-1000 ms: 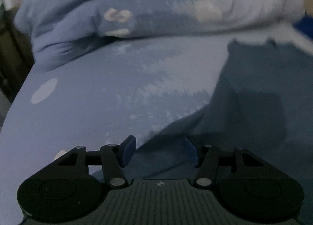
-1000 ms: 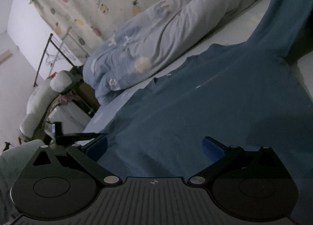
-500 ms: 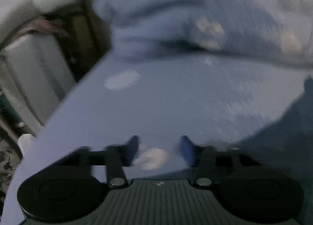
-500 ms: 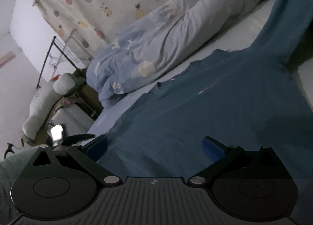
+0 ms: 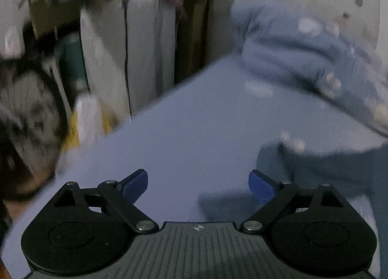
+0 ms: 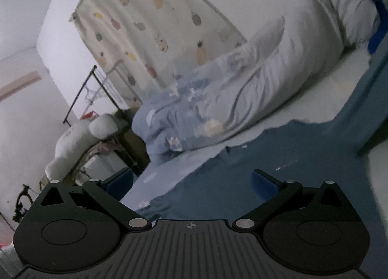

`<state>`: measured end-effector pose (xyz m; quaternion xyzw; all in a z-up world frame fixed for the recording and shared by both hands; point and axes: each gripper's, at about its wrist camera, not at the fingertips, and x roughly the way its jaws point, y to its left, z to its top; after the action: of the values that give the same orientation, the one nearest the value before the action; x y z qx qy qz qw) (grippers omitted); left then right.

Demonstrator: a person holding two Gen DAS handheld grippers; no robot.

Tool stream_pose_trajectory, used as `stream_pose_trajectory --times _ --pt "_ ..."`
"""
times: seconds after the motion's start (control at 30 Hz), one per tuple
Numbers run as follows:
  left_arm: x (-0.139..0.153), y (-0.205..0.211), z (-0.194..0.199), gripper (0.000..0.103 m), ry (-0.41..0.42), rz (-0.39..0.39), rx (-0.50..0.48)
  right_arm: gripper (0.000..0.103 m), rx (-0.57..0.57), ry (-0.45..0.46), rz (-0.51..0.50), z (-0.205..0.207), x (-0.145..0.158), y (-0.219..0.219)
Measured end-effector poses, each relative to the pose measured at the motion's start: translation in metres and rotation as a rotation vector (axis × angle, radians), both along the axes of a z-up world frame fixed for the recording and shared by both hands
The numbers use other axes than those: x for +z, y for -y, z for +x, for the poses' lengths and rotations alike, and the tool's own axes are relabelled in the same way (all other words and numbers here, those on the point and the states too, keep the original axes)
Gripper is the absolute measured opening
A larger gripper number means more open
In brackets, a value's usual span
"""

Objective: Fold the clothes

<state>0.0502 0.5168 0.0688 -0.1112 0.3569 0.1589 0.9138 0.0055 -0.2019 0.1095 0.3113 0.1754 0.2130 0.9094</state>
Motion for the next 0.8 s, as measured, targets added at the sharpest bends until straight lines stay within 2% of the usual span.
stream_pose_trajectory --times 0.07,0.13,0.2,0.23,0.27,0.3,0.37,0.57,0.73,0.77,0.8 --pt "-0.021 -0.010 0.000 0.081 -0.030 -0.113 -0.004 0.103 -0.019 0.002 -0.025 -0.010 0.021 0.000" --pt "-0.035 -0.016 0.006 0.072 -0.024 -0.218 -0.013 0.103 -0.035 0.002 -0.070 -0.024 0.037 -0.007" --pt "-0.044 -0.021 0.017 0.067 -0.012 -0.279 -0.016 0.103 -0.042 0.007 -0.107 -0.032 0.051 -0.015" --pt "-0.047 -0.023 0.022 0.047 -0.009 -0.292 -0.001 0.103 -0.045 0.010 -0.126 -0.036 0.058 -0.020" --pt "-0.049 -0.025 0.027 0.010 -0.008 -0.297 0.025 0.103 -0.049 0.012 -0.145 -0.040 0.065 -0.024" --pt "-0.050 -0.031 0.033 0.009 -0.002 -0.318 0.055 0.103 -0.052 0.015 -0.163 -0.044 0.071 -0.028" --pt "-0.046 -0.048 0.040 0.008 0.064 -0.391 0.109 0.103 -0.059 0.020 -0.201 -0.052 0.085 -0.037" --pt "-0.022 -0.111 0.045 0.008 0.283 -0.408 0.269 0.103 -0.039 0.033 -0.291 -0.073 0.113 -0.071" --pt "-0.027 -0.140 0.050 0.008 0.334 -0.422 0.322 0.103 -0.004 0.028 -0.327 -0.068 0.118 -0.094" --pt "-0.030 -0.144 0.051 0.011 0.338 -0.431 0.332 0.103 0.002 0.026 -0.333 -0.067 0.118 -0.098" --pt "-0.032 -0.147 0.051 0.022 0.332 -0.437 0.338 0.103 0.009 0.025 -0.340 -0.066 0.119 -0.102"
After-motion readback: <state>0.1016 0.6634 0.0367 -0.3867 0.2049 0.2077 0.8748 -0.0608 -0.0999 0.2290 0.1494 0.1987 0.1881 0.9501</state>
